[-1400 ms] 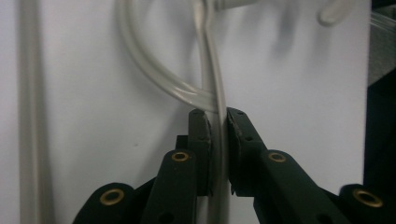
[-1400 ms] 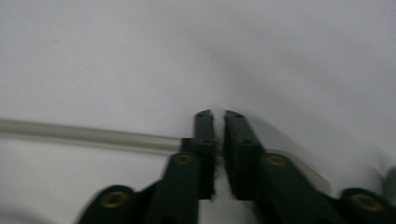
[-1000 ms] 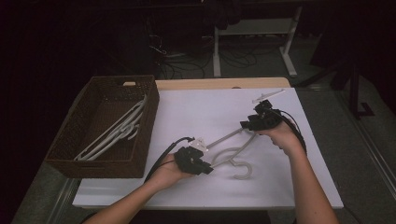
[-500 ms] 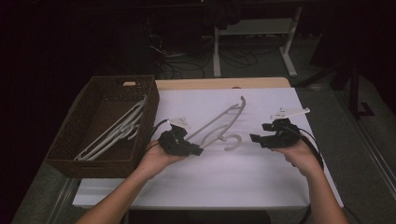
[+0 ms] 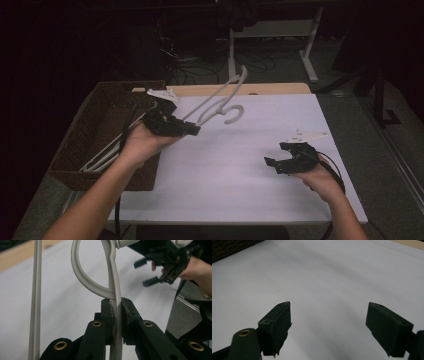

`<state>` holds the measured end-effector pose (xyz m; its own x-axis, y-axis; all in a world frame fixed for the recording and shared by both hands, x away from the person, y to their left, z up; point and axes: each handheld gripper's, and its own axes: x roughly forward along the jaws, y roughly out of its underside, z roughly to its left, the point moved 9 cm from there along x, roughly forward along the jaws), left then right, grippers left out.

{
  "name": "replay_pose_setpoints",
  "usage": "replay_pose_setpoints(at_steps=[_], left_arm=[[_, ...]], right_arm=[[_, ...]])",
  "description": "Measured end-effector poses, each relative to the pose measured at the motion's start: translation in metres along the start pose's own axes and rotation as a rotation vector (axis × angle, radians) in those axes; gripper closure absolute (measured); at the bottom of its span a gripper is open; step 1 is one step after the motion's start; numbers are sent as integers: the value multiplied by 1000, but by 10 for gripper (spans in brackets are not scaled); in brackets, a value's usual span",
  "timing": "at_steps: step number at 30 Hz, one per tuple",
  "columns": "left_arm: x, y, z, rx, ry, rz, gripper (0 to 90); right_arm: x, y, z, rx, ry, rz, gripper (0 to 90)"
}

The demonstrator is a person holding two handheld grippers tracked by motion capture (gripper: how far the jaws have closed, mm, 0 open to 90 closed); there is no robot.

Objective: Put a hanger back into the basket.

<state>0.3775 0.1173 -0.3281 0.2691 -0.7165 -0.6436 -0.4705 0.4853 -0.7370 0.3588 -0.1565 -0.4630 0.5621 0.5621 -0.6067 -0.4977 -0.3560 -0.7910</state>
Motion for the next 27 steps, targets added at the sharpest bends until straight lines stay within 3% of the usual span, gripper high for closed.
replay_pose_setpoints(at_steps=[5,9,17,20,27], left_arm=[[-39,-5,21,15,-41,-35,818],[-66,6,43,4,-79,-41,819],[-102,56,89,-27,-141,-33,818],[-113,78,105,-59,-152,-27,818],[-133,119,133,-97,-188,-11,817]], right_arm=[[0,4,4,-4,1,2,188],[0,8,4,-1,6,11,184],[1,10,-2,5,22,15,184],[1,10,-4,4,29,14,185],[3,9,-7,13,40,17,185]])
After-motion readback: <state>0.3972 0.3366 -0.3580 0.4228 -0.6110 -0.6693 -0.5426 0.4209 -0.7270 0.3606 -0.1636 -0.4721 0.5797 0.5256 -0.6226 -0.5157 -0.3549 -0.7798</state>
